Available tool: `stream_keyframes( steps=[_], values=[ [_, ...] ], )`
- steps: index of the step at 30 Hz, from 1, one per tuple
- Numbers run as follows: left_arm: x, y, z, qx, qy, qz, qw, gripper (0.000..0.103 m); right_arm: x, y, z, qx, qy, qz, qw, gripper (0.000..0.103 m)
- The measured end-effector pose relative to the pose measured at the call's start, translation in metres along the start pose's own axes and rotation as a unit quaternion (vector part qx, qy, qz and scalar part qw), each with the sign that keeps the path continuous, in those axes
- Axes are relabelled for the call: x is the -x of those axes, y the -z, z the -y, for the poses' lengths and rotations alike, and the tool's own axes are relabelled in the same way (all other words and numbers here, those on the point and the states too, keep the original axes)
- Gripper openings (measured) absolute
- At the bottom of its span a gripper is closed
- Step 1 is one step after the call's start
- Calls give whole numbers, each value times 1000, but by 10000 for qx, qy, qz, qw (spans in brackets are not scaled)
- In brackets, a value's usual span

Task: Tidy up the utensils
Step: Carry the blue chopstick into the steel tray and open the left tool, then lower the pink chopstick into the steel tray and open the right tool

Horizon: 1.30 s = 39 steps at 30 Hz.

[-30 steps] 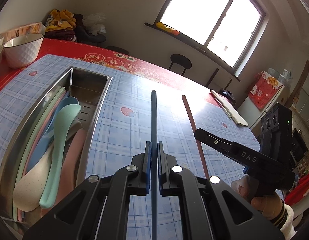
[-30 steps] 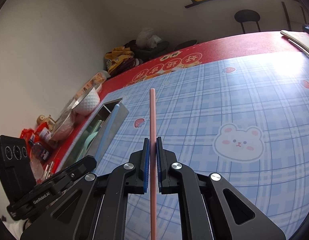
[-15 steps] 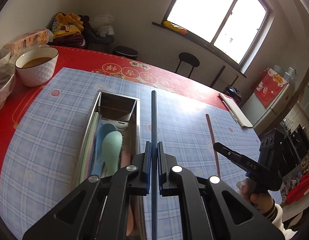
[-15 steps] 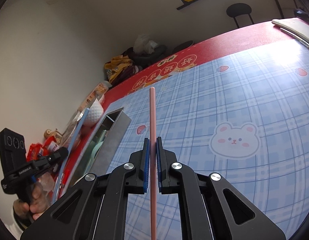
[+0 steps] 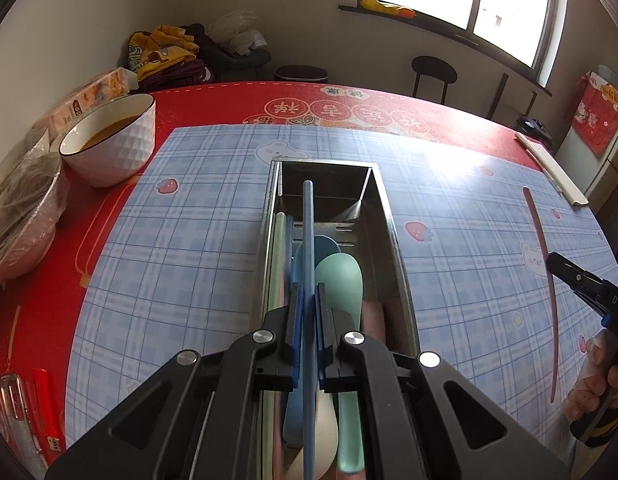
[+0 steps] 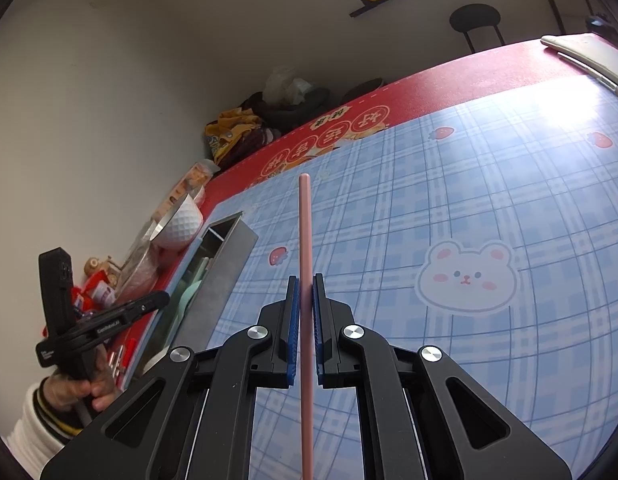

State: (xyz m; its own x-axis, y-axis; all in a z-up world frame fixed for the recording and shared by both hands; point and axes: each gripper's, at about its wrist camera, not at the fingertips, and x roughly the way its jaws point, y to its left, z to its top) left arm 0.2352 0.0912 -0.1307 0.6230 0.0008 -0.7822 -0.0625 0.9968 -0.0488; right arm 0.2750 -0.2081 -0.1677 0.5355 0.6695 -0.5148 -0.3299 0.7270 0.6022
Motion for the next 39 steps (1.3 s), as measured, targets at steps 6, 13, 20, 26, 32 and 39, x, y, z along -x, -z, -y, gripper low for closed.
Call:
stream_keyframes(
  steps=[6, 13, 20, 26, 32, 39],
  values=[
    [0, 2, 4, -219, -111, -23, 9997, 8, -2, 1, 1, -21, -4, -29, 10000, 6],
    [17, 5, 7, -277, 24, 213, 9994, 21, -7, 3, 1, -64, -123, -79, 9999, 6],
    [35, 16, 2, -245, 179, 420, 9987, 36, -14, 6, -2, -266, -550, -213, 9979, 6],
    [47, 25, -12, -180, 224, 544, 9981, 47, -22, 10, -16, -399, -618, -321, 9968, 6],
    [60, 30, -28, -152, 258, 684, 9972, 83, -31, 12, -39, -527, -648, -421, 9956, 6],
    [71, 33, -48, -135, -1, 742, 9972, 97, -51, 8, -83, -546, -556, -479, 9958, 6]
  ],
)
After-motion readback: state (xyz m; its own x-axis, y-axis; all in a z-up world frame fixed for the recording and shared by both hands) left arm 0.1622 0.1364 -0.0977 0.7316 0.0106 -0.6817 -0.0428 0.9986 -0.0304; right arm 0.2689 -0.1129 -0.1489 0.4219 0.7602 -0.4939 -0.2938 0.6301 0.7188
